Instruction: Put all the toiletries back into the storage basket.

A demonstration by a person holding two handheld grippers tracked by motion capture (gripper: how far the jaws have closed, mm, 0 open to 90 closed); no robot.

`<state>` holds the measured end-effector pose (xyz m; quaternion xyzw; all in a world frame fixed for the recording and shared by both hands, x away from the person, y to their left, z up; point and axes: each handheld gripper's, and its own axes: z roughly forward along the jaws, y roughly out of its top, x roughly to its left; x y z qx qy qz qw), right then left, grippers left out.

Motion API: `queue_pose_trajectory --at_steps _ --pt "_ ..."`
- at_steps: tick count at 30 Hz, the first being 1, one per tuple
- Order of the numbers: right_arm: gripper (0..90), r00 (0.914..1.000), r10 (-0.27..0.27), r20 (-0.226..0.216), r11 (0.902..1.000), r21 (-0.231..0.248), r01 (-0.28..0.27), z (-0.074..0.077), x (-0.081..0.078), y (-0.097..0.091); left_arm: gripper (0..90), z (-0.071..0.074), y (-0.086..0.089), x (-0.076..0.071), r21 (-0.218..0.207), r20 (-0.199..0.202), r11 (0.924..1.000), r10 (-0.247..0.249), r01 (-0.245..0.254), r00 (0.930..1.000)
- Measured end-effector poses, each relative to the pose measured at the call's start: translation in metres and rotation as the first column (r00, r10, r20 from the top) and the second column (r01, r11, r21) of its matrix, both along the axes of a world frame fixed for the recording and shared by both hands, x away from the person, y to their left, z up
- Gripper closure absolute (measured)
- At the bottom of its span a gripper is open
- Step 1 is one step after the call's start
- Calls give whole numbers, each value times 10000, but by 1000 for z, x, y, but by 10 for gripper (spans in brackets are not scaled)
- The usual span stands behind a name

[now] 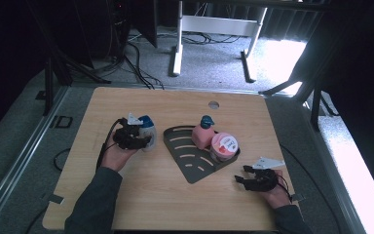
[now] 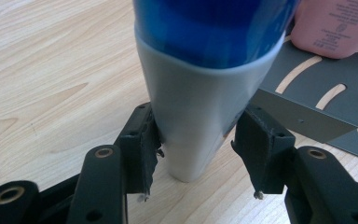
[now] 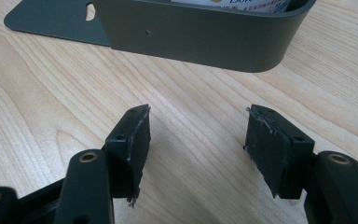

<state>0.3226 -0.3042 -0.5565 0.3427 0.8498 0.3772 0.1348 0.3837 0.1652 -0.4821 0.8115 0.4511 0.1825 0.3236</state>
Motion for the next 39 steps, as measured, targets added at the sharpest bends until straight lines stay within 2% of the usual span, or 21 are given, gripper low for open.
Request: queue_pose_trajectory --at_steps 9,14,27,39 --pt "396 10000 -3 7 10000 -8 3 0 0 0 529 3 -2 -5 141 -31 9998 -170 171 9999" --pt "395 10000 -3 7 10000 -12 3 0 0 0 486 8 -5 -1 283 -39 9995 -111 113 9999" --pt "393 10000 4 5 10000 -13 -4 0 0 0 482 18 -12 8 613 -223 9977 -273 286 9994" --pt "394 10000 14 -2 10000 1 -14 0 0 0 481 20 -17 18 984 -576 9936 -508 563 9970"
